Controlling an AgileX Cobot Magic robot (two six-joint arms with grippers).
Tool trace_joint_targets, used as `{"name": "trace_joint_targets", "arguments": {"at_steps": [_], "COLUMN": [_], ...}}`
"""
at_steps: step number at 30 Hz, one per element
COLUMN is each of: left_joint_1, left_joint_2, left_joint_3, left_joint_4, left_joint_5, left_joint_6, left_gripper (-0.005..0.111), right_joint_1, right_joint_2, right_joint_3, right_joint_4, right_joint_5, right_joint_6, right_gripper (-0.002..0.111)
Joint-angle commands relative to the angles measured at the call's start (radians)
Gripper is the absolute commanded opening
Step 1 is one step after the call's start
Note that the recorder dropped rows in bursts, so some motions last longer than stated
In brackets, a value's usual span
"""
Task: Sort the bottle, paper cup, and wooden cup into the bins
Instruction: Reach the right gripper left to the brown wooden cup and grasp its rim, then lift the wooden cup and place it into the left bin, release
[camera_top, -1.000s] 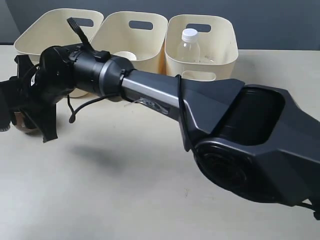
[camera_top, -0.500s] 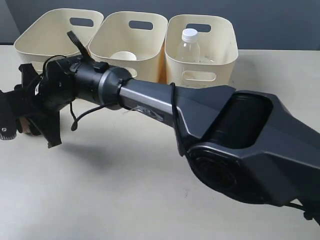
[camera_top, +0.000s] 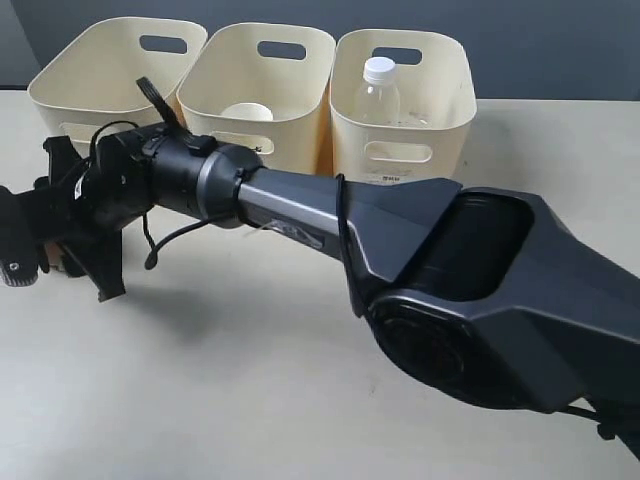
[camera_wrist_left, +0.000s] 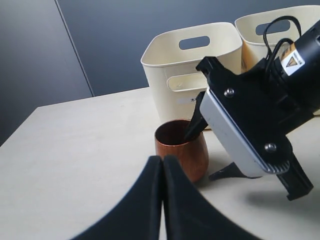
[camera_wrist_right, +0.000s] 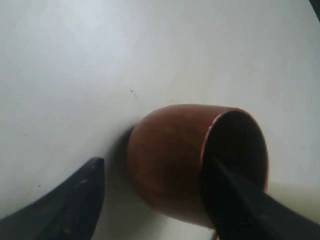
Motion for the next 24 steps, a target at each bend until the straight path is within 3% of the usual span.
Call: {"name": "trace_joint_targets", "arguments": {"at_steps": [1, 5, 8, 10, 12, 13, 24], "left_joint_1": [-0.001, -0.001, -0.001, -0.001, -0.001, -0.001, -0.001], "left_joint_2": [0.004, 0.004, 0.004, 0.004, 0.004, 0.004, 0.004], "left_joint_3": [-0.005, -0.005, -0.005, -0.005, -0.005, -0.005, -0.005], "left_joint_4": [-0.002, -0.002, -0.002, -0.002, -0.002, -0.002, -0.002], "left_joint_5": [-0.005, -0.005, -0.005, -0.005, -0.005, -0.005, -0.005], "left_joint_6": [-0.002, -0.002, -0.002, -0.002, -0.002, -0.002, -0.002], "left_gripper": [0.000, 0.000, 0.000, 0.000, 0.000, 0.000, 0.000], "right_joint_1": [-0.001, -0.001, -0.001, -0.001, -0.001, -0.001, -0.001], "right_joint_2": [0.025, 0.026, 0.026, 0.026, 0.026, 0.026, -0.016], "right_joint_3": [-0.006, -0.006, -0.006, -0.006, -0.006, -0.006, -0.006], "right_joint_4": [-0.002, -0.002, -0.002, -0.002, -0.002, -0.002, -0.042], "right_joint_5": [-0.014, -0.020, -0.022, -0.031, -0.035, -0.038, -0.023], "right_joint_6": [0.000, 0.000, 0.000, 0.000, 0.000, 0.000, 0.088], "right_gripper": [0.058, 0.055, 0.045, 0.029, 0.005, 0.000, -0.001]}}
